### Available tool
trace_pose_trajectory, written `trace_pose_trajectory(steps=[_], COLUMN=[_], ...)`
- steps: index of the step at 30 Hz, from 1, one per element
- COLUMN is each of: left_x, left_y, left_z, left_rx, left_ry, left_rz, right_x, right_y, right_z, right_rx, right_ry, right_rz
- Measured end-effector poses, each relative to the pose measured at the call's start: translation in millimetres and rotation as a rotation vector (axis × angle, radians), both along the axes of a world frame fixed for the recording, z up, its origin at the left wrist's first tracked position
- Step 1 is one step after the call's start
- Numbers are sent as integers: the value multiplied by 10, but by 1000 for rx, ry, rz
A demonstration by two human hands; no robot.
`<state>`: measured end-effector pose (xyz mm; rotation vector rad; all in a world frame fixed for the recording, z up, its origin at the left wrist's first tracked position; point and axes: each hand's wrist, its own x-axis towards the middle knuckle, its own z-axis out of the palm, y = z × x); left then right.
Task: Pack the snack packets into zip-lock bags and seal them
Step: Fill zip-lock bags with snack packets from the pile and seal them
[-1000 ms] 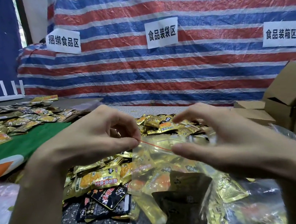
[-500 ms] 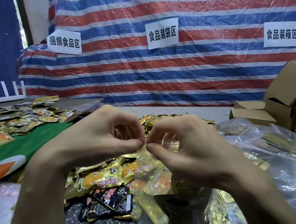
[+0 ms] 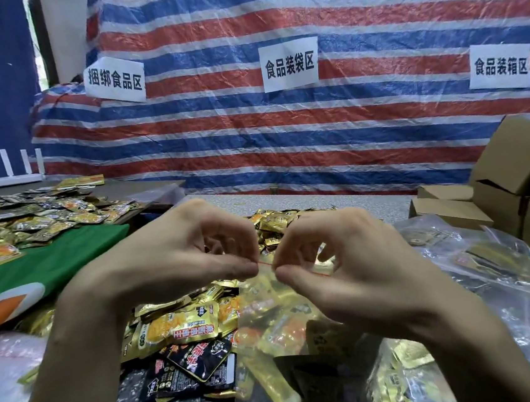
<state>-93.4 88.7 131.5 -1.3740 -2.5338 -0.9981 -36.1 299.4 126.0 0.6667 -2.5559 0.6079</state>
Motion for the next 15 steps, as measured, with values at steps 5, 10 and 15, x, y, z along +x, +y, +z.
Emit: trace_pose_trajectory(steps=[5,10,15], left_x=[-30,-38,-83], left_y=[104,131,108], left_z=[-29,-49,-66], left_rx=[18,22,68], left_ry=[-42,-159,-106], left_rz=[-10,-89,-53], right_x=[3,2,-46], right_y=[18,58,105], right_z=[-20,3,-3], right_rx=[67,41,27], right_ry=[20,-34,-39], right_rz=[-19,-1,-14])
